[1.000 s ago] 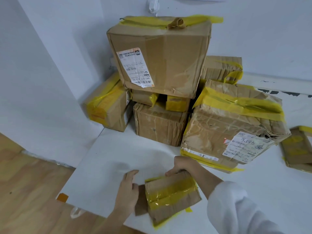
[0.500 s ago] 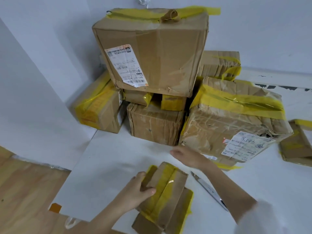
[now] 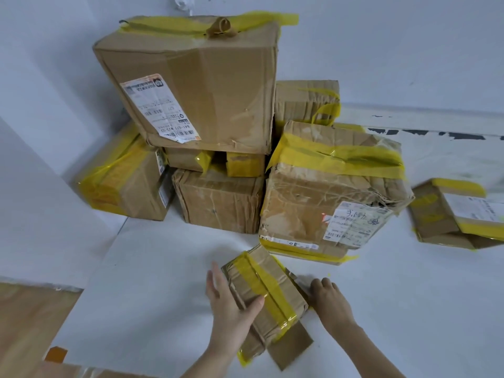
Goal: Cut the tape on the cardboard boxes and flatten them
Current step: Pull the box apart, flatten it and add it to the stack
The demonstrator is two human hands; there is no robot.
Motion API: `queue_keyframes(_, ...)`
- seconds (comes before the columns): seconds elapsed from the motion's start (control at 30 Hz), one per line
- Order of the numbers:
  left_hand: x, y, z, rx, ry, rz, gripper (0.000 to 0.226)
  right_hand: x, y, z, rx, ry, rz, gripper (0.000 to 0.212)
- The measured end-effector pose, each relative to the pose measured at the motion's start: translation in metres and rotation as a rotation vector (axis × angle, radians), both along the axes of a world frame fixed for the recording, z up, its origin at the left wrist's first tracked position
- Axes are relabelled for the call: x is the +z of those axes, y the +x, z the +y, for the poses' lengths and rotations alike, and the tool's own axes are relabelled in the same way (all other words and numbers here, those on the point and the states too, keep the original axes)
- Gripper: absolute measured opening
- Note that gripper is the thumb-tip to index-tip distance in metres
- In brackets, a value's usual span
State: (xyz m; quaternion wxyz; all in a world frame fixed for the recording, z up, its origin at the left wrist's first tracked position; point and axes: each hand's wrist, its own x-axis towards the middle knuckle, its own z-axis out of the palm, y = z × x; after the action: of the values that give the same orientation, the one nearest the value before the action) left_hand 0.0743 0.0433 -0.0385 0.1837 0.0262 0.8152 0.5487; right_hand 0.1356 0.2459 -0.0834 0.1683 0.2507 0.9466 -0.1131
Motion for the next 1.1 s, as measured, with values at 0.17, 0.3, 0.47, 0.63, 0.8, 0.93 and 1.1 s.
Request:
queue_keyframes(0.17, 0.001, -0.017, -0.007, -0.208, -0.127, 0.113, 0.103, 0.009, 0.002, 0.005, -0.121, -0.168, 0.010, 0.020)
queue_keyframes(0.3, -0.001, -0.024, -0.007, -0.137, -0.035, 0.091, 0.061, 0.040, 0.018, 0.010, -0.250, -0.492, 0.116, 0.012)
queue_keyframes(0.47, -0.007, -0.030, -0.003, -0.032, 0.055, 0.067, 0.035, 0.089, 0.019, -0.001, -0.313, -0.700, 0.285, 0.024)
queue_keyframes(0.63, -0.007, -0.034, 0.001, 0.064, 0.092, 0.097, 0.021, 0.125, -0.016, -0.044, 0.043, -0.390, 0.263, 0.042)
queue_keyframes(0.8, -0.006, -0.036, 0.004, 0.079, 0.120, 0.104, 0.027, 0.124, -0.034, -0.081, 0.280, 0.073, 0.141, 0.070)
queue_keyframes(0.93, -0.005, -0.035, 0.003, 0.086, 0.153, 0.106, 0.034, 0.121, -0.033, -0.083, 0.288, 0.157, 0.123, 0.067)
queue_keyframes(1.1, -0.006, -0.036, 0.003, 0.069, 0.133, 0.102, 0.031, 0.123, -0.033, -0.085, 0.308, 0.176, 0.103, 0.062)
